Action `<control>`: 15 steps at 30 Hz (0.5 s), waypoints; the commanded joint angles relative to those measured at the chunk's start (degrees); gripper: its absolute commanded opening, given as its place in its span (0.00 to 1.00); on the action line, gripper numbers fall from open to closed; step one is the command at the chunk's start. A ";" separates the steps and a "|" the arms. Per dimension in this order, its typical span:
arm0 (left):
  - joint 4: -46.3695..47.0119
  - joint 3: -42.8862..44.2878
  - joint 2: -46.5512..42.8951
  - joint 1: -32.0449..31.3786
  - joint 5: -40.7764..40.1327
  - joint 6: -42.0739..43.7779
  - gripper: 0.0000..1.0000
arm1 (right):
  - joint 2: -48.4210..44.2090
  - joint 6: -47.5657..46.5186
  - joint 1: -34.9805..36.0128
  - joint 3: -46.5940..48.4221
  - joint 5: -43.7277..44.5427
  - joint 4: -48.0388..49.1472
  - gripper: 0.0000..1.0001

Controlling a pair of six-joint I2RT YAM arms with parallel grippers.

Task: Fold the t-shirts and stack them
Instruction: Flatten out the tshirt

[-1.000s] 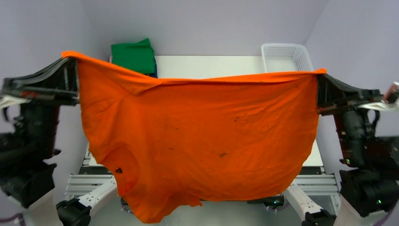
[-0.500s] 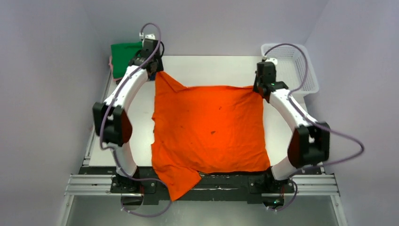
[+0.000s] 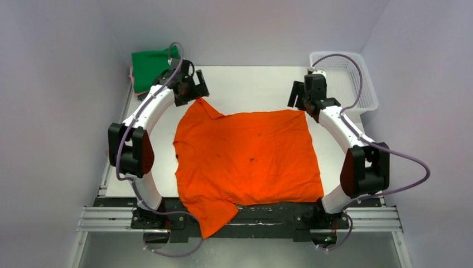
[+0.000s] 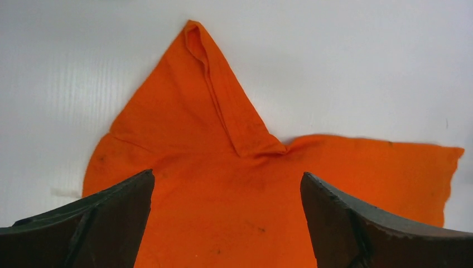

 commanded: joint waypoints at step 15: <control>10.97 -3.49 11.08 -5.08 9.47 -17.98 1.00 | -2.08 4.06 -0.02 -13.56 -14.56 2.90 0.74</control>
